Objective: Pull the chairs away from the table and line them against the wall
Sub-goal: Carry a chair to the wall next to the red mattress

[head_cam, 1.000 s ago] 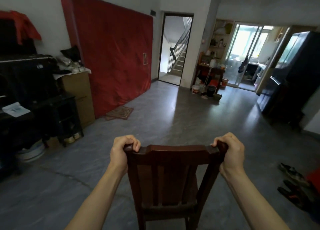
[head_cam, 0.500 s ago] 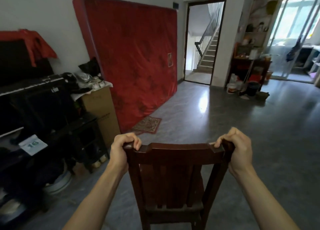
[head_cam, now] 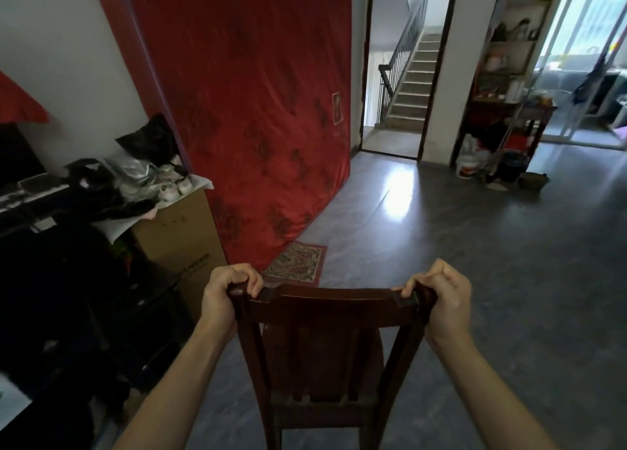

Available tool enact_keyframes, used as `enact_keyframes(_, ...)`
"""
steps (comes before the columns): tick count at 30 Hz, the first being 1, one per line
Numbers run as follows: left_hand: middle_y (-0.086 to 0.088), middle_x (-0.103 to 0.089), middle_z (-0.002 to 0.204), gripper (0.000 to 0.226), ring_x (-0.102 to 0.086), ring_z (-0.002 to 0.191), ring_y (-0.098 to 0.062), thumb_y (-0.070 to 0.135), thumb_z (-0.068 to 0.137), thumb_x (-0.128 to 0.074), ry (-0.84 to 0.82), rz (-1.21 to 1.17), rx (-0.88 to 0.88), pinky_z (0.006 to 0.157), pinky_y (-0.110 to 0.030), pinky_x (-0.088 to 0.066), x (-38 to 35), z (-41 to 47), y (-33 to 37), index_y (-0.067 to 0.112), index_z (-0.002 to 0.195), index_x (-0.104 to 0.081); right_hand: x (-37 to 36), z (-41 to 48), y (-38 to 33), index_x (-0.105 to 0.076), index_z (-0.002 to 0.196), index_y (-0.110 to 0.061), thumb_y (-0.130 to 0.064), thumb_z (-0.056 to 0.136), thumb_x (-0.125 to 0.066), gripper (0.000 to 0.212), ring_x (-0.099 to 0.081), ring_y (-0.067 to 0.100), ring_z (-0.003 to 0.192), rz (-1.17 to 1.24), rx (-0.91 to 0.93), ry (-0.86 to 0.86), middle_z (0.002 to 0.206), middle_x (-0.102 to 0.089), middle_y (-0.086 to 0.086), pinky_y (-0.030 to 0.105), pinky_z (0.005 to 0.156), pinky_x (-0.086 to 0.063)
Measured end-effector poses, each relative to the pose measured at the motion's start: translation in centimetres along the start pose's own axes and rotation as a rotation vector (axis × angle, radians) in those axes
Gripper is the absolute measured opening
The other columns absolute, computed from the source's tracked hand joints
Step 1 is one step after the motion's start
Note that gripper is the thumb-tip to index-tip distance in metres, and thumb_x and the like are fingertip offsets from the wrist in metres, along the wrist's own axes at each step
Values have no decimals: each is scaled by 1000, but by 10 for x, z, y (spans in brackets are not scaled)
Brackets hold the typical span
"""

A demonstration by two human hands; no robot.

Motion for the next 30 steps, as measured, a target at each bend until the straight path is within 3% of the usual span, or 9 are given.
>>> enact_keyframes(5,-15,-44,55,22,-36,49,-22,16,66,-44,-80,-4,5,58,-41,-25,87,129,-36,3,49,-48,-86,56,83,-46,52,-19,1,72,-47,29,-58,27,45,-22,-9,99,46,-53,15,36,64,-60)
enact_keyframes(9,-15,-44,51,21,-38,48,-23,14,65,-44,-164,-10,18,59,-46,-22,121,216,-54,1,49,-49,-126,100,132,-48,55,-16,16,81,-39,43,-65,31,50,-55,-12,158,46,-56,15,31,62,-57)
enact_keyframes(11,-16,-44,50,21,-39,48,-23,14,64,-45,-196,-6,21,59,-44,-25,134,255,-63,1,48,-48,-143,119,150,-48,56,-14,13,80,-42,37,-64,32,50,-49,-2,201,46,-56,16,30,61,-57)
enact_keyframes(15,-17,-42,51,24,-39,52,-25,21,63,-51,-263,-15,55,64,-58,-25,158,329,-92,2,48,-48,-165,155,192,-42,57,-4,26,83,-32,41,-54,37,47,-43,26,283,47,-43,33,33,62,-60)
enact_keyframes(19,-16,-44,50,25,-41,50,-22,20,63,-53,-292,-56,100,57,-57,-25,176,379,-127,2,47,-49,-173,191,234,-50,57,-13,10,79,-49,32,-58,38,50,-45,8,299,47,-50,27,33,62,-60)
enact_keyframes(23,-18,-44,51,36,-40,52,-25,30,63,-64,-330,-55,147,62,-67,-31,191,423,-157,0,49,-49,-182,219,270,-51,56,-17,1,73,-51,25,-61,33,49,-51,-27,316,47,-53,23,34,62,-60)
enact_keyframes(27,-16,-46,51,44,-41,52,-26,42,59,-68,-353,-17,152,67,-63,-32,205,454,-177,3,48,-49,-197,239,285,-48,59,-8,4,76,-50,22,-59,36,49,-101,-21,327,49,-44,37,36,63,-60)
enact_keyframes(30,-13,-47,50,40,-42,52,-26,43,59,-64,-371,-11,146,70,-53,-34,218,470,-187,7,48,-52,-211,244,291,-43,65,-8,22,83,-40,36,-52,37,46,-124,-7,347,49,-35,43,34,61,-60)
Point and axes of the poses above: each hand's wrist, its own z-axis towards the middle knuckle, its own x-axis out of the back of the hand, y = z × x, the point moved 6 cm from there along z, towards the middle knuckle
